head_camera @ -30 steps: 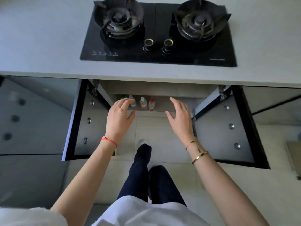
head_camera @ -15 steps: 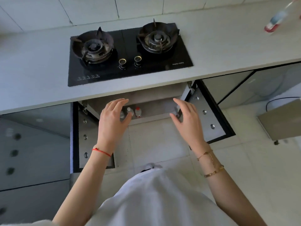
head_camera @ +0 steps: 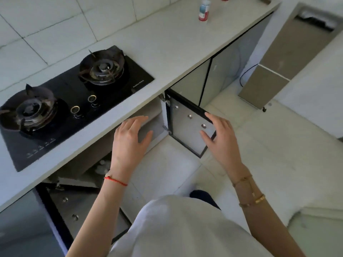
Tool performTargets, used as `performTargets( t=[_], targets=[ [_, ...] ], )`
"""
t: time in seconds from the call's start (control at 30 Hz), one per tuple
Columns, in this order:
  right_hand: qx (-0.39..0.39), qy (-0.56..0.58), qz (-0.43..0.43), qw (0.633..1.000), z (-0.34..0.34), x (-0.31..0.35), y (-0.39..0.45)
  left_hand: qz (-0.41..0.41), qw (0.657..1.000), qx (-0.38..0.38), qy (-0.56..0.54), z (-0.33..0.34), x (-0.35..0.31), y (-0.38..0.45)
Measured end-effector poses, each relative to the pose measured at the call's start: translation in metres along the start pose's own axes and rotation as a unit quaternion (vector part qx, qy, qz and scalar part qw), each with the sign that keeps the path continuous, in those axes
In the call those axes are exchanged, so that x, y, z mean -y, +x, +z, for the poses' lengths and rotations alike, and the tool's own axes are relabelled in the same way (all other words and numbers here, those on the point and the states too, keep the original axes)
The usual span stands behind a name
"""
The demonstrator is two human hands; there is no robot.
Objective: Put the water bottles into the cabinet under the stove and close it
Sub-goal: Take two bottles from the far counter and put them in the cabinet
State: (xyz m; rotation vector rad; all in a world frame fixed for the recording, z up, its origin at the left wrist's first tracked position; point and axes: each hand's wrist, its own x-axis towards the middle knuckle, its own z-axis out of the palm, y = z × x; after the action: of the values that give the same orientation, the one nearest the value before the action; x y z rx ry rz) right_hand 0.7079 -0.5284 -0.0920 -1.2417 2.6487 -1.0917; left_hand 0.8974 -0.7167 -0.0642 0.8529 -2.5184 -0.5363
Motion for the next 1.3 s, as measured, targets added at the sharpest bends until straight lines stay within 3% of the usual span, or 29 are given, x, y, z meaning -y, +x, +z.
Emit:
performTargets(
  t=[0.27,0.53,0.83,1.3],
  targets=[
    [-0.073,-0.023,0.115,0.99,-0.055,-0.072,-0.008,0.12,0.99,0.055,-0.043,0.069,-0.071,0.064],
    [-0.11,-0.036,0.163,0.98,-0.138,-0.187,0.026,0.179,0.978,0.071,-0.076,0.162,-0.189,0.134],
    [-0.087,-0.05,0.135,0.986,-0.237,-0.307,0.12,0.13,0.986,0.029,-0.097,0.239,-0.313,0.208],
    [-0.039,-0.017,0.067,0.997,-0.241,-0.427,0.313,0.061,0.995,-0.011,-0.072,0.317,-0.352,0.361]
  ],
)
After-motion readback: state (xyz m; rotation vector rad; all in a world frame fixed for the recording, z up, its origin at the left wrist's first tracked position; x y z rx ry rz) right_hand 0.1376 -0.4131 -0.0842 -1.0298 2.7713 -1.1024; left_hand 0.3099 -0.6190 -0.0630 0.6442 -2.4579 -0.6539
